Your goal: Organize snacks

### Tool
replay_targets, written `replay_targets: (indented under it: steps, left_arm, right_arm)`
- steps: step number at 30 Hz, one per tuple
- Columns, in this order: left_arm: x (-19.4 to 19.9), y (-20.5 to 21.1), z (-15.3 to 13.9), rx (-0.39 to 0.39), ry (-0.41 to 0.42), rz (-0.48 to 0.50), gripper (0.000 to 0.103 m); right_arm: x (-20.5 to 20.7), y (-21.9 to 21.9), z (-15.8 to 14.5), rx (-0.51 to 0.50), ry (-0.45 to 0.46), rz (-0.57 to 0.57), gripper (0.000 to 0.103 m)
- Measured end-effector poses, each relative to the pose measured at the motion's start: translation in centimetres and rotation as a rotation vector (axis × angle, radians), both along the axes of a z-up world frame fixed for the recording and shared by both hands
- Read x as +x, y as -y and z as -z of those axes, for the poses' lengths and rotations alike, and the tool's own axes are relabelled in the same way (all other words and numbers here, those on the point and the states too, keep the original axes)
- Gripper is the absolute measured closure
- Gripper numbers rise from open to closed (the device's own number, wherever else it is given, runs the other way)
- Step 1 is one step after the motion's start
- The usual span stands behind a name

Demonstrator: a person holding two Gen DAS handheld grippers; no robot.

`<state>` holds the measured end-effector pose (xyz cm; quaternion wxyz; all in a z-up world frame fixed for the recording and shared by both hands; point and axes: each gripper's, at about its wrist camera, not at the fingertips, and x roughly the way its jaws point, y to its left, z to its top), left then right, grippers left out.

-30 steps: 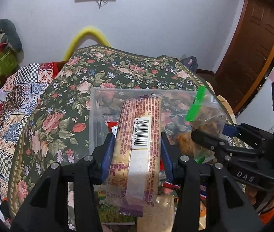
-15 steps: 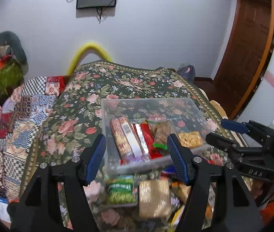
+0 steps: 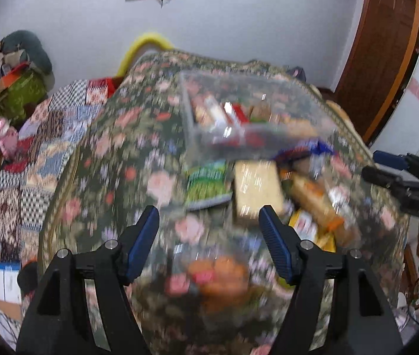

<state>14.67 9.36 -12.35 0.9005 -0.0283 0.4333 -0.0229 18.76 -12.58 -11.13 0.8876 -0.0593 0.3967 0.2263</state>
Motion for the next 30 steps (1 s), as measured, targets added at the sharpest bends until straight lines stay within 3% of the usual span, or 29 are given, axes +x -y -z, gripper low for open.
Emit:
replay_targets:
  steps: [8,17,21,24,30]
  left_arm:
    - [-2.4,0.2,4.1,-0.041,-0.1,0.005,0.033]
    - [-1.8,1.2,7.7,-0.114,-0.166,0.002,0.033]
    - [-1.5,1.5,8.1,-0.102,-0.14,-0.008,0.034]
    - [-1.4,1.6,8.1,-0.088,-0.119,-0.013,0.039]
    - [-1.9,1.8,7.9,-0.074,-0.097,-0.014,0.042]
  right_arm:
    - [-0.7,0.8,3.8,-0.005,-0.11,0.03,0.042]
    - [-0.6,-0.5,6.4,-0.018,-0.169,0.02,0.043]
    - [-0.2,-1.0,7.0,0.001,-0.192,0.02,0.048]
    - [0.1,-1.4,7.3,0.008,-0.209,0.012,0.064]
    - [-0.4,-1.4,7.2,-0.009,-0.183,0.01,0.067]
